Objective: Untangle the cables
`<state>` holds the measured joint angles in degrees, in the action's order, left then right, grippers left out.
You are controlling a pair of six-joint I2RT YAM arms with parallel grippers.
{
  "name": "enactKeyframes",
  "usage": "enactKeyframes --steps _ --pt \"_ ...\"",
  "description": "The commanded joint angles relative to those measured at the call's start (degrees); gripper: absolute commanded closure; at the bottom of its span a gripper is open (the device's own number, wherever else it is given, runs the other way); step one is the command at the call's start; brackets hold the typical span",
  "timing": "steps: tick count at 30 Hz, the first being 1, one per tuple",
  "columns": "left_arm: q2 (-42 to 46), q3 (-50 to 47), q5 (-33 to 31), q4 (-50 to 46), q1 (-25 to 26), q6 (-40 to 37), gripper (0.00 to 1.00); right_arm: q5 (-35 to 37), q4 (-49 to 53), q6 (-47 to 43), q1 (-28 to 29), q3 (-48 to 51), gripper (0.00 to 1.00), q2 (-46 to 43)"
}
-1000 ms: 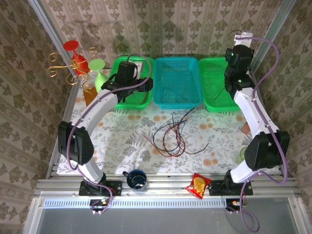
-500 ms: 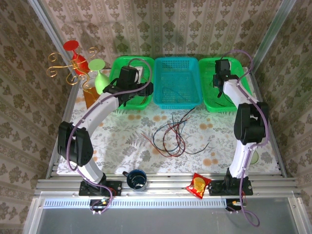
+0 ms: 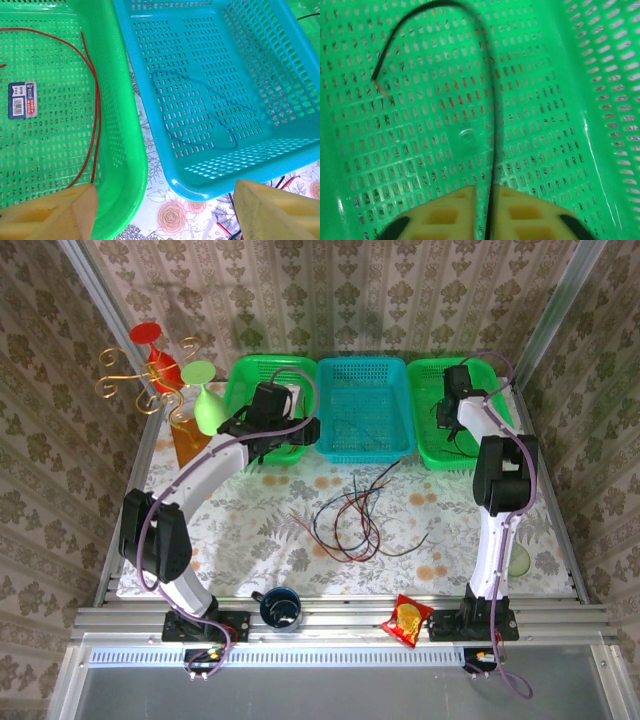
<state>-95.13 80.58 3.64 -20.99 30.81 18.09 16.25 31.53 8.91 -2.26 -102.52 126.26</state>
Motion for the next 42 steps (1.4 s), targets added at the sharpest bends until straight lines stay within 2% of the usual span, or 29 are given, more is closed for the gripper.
enactKeyframes --steps 1,4,8,10,14,20,28,33,39,42 --pt "3.7 -1.0 -1.6 -1.2 0.8 0.8 0.27 -2.5 2.8 1.4 -0.1 -1.9 0.50 -0.6" --pt "4.8 -1.2 -2.1 -1.9 1.6 0.7 0.27 -2.1 2.5 0.9 -0.2 -1.8 0.23 -3.3" --pt "5.6 -0.9 -2.7 -3.9 2.7 0.5 0.27 -2.3 3.2 0.8 -0.6 -2.6 0.10 -7.0" --pt "6.1 -0.9 -3.0 -4.9 3.6 0.6 0.27 -2.0 3.3 0.1 -0.5 -2.8 0.00 -9.0" --pt "7.3 -0.9 -3.5 -7.6 5.8 1.0 0.26 -1.1 4.2 -1.7 -0.6 -4.4 0.00 -12.3" --pt "10.3 -3.5 -5.5 -9.0 9.3 2.1 0.25 -4.0 7.3 -2.1 -1.1 -7.1 0.00 -16.8" --pt "12.1 -7.4 -5.5 -8.7 12.5 3.4 0.26 -11.9 10.9 3.5 -0.7 -2.3 0.00 -25.9" --pt "10.1 -9.5 -5.2 -9.7 13.8 3.2 0.30 -13.8 15.1 9.3 3.1 7.6 0.03 -35.7" --pt "5.2 -11.9 -6.1 -9.6 15.0 3.1 0.39 -15.1 6.2 16.9 10.4 31.9 0.07 -54.2" --pt "2.5 -12.6 -7.8 -9.1 16.5 0.3 0.42 -16.8 6.0 20.2 11.4 38.0 0.08 -59.6"
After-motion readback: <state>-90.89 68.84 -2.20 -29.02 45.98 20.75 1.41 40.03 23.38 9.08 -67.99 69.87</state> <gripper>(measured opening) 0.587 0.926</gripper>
